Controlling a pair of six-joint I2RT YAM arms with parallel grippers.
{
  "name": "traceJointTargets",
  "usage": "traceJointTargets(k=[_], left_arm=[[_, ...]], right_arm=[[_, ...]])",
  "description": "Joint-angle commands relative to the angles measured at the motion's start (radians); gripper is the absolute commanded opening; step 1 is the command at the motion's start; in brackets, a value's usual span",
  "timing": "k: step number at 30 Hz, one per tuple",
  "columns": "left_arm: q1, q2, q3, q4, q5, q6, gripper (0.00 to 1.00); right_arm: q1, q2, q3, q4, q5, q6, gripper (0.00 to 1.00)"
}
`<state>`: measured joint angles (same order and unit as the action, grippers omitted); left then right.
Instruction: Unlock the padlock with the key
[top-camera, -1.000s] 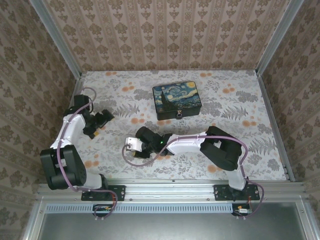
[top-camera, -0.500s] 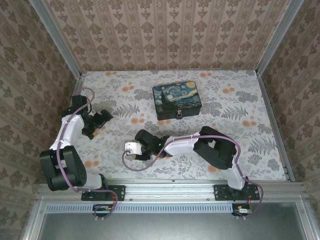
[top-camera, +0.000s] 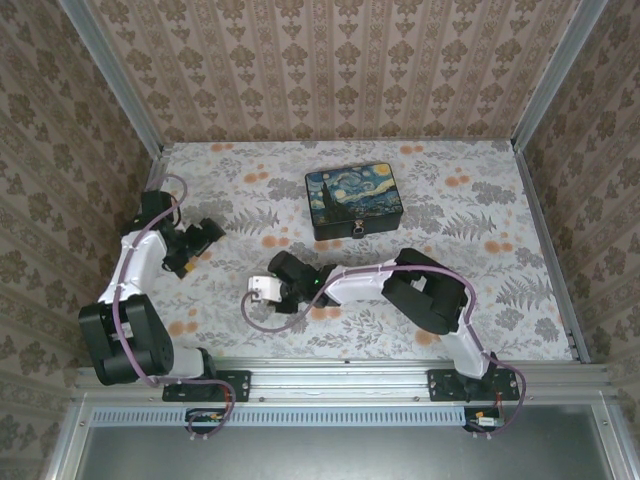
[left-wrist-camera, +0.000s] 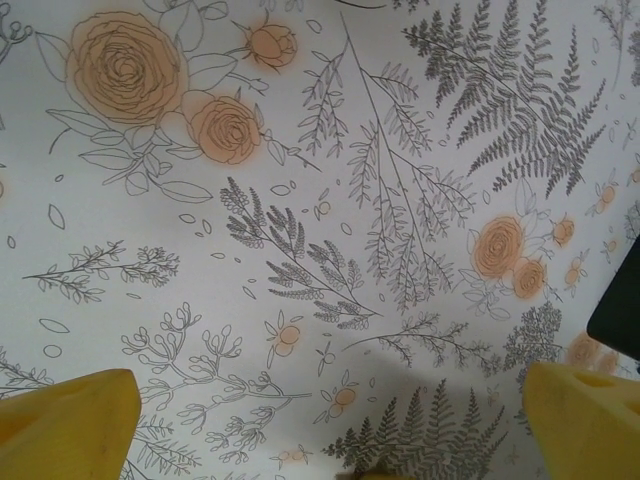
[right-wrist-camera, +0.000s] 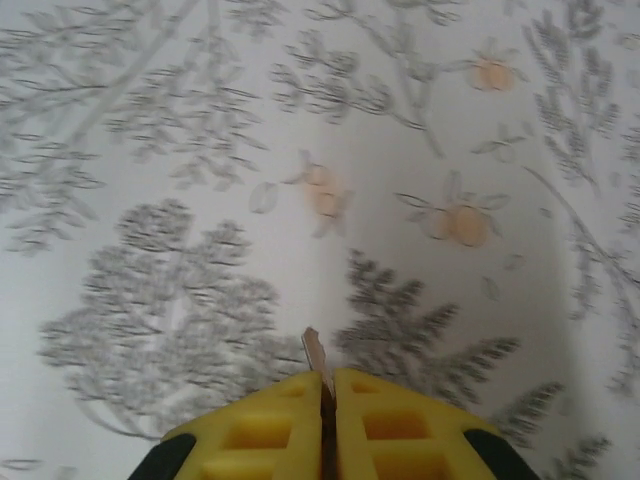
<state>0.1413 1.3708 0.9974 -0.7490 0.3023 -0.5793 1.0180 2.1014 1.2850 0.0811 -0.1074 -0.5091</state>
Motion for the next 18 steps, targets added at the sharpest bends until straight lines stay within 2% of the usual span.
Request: traceJointTargets(k=[1, 6, 11, 16, 18], left_arm=[[-0.042, -0.04, 0.016, -0.011, 0.034, 0.064, 0.98], [-0.144, -0.06, 0.016, -0.025, 0.067, 0.14, 0.92], [-0.211, -0.092, -0.012, 0.091, 0.27, 0.197, 0.84], [-0.247, -0.089, -0.045, 0.211, 0.422, 0.188, 0.78], [-0.253, -0.083, -0.05, 0.217, 0.413, 0.187, 0.78]], right_arm=[[-0.049, 0.013, 0.029, -0.105, 0.004, 0.085, 0.08], [-0.133, -0.054, 0.059, -0.143, -0.148, 0.261, 0.06], [-0.254, -0.12, 0.05, -0.152, -0.38, 0.496, 0.04], [-0.323, -0.192, -0.009, -0.101, -0.467, 0.655, 0.04], [-0.327, -0.213, -0.012, -0.137, -0.454, 0.639, 0.12]])
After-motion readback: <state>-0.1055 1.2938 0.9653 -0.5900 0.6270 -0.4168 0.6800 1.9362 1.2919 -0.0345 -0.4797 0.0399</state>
